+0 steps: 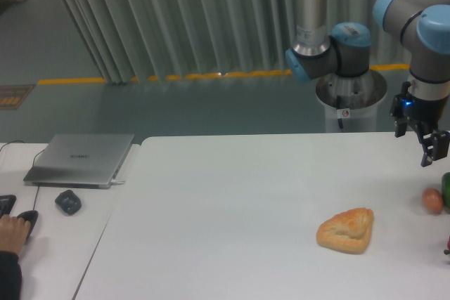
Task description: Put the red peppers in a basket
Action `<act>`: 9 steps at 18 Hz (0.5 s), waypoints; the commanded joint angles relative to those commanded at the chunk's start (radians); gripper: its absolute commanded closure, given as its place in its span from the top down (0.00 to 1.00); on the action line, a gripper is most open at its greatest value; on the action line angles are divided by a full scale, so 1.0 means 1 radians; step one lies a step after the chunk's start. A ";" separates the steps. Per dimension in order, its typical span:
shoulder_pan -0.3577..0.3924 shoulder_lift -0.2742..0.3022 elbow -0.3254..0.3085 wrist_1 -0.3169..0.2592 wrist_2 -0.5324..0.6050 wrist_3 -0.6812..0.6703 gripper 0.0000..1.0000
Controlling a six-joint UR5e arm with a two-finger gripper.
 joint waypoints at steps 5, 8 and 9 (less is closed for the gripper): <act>-0.003 0.000 0.006 0.000 -0.005 -0.031 1.00; -0.009 0.000 0.006 0.000 -0.009 -0.049 1.00; -0.017 0.002 0.000 0.002 -0.008 -0.049 1.00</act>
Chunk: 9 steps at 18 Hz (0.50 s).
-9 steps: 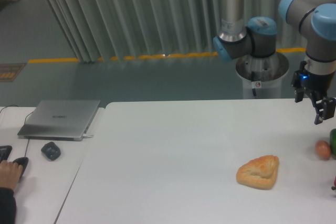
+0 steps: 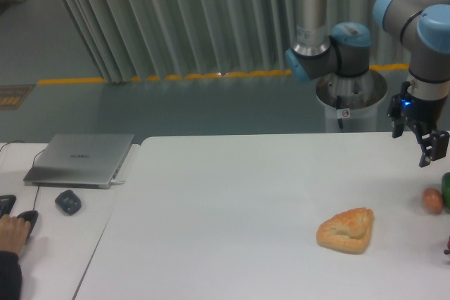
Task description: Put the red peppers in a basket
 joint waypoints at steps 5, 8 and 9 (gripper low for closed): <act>-0.005 -0.003 -0.006 0.008 0.000 -0.002 1.00; -0.005 -0.003 -0.005 0.012 0.000 -0.003 1.00; -0.005 -0.005 -0.006 0.021 0.000 -0.003 1.00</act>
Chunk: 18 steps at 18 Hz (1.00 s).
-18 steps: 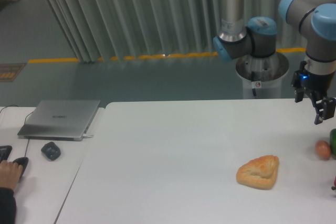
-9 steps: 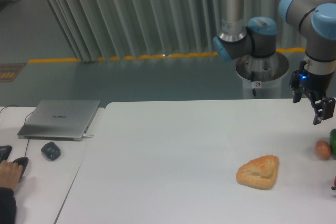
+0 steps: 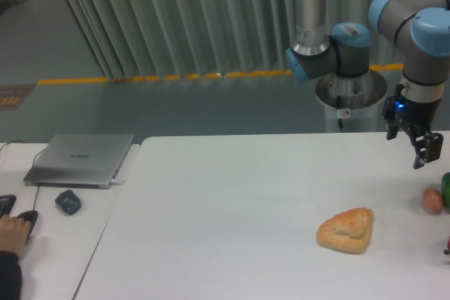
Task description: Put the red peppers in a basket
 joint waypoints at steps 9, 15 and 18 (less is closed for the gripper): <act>0.000 0.003 0.000 0.008 -0.002 -0.015 1.00; 0.000 0.005 0.000 0.008 -0.002 -0.026 1.00; 0.000 0.003 0.000 0.008 -0.002 -0.028 1.00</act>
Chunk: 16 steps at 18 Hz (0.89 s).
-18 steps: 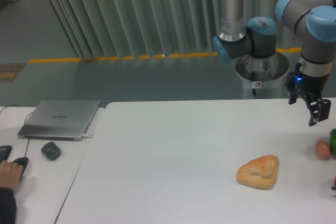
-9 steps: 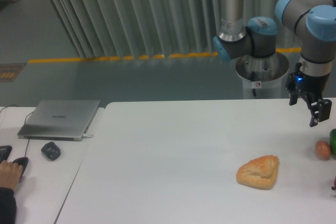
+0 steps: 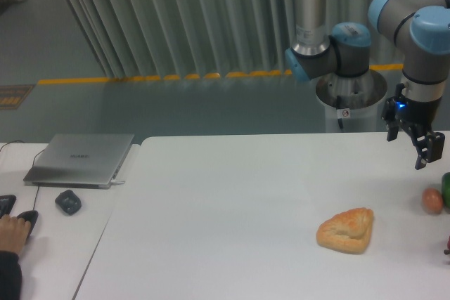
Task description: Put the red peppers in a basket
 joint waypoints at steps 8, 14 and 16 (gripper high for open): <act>0.000 0.002 0.000 0.002 -0.002 0.000 1.00; -0.002 0.000 0.000 0.003 -0.002 -0.023 1.00; 0.000 0.002 0.000 0.002 -0.002 -0.018 1.00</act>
